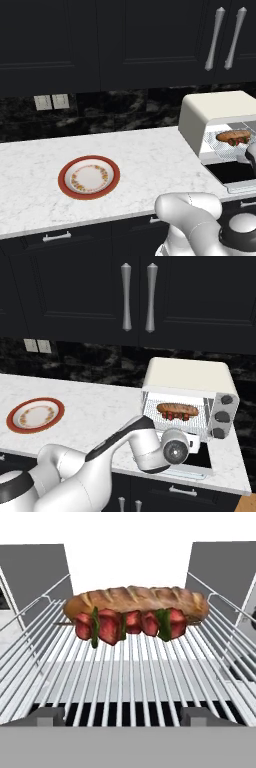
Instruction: Pick up the kebab skewer and baguette bread, and place them inside the toaster oven. Close the toaster oven door and start by setting the timer.
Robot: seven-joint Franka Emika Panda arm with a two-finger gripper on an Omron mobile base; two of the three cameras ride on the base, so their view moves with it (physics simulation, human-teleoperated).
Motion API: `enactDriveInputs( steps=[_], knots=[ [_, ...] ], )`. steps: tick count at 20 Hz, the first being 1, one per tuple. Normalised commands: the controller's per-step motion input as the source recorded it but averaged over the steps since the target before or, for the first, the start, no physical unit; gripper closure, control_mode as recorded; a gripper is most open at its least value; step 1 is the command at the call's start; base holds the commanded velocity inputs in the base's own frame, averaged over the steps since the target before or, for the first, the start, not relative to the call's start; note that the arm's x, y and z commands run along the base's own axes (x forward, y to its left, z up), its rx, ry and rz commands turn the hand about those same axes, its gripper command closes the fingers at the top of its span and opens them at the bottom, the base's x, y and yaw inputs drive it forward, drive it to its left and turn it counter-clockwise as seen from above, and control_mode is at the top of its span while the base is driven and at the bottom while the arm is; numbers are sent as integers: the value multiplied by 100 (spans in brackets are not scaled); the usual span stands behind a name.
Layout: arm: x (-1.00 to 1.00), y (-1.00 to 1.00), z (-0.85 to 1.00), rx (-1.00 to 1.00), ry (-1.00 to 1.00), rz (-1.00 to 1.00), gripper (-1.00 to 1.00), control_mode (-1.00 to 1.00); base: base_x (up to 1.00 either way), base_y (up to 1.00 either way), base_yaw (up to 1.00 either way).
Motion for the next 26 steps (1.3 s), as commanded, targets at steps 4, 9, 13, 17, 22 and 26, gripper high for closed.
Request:
enactDriveInputs(
  steps=[4,9,13,17,22,26],
  knots=[
    [0,0,-40,-4,-4,0,-100,-100,0,0,0],
    [0,6,-41,-3,-6,0,-100,-100,0,0,0],
    [1,4,-40,-1,-7,0,-100,-100,0,0,0],
    [3,1,-43,0,-8,0,-100,-100,0,0,0],
    [10,0,-35,0,-2,0,-100,-100,0,0,0],
    [11,0,-34,0,0,0,-100,-100,0,0,0]
  ],
)
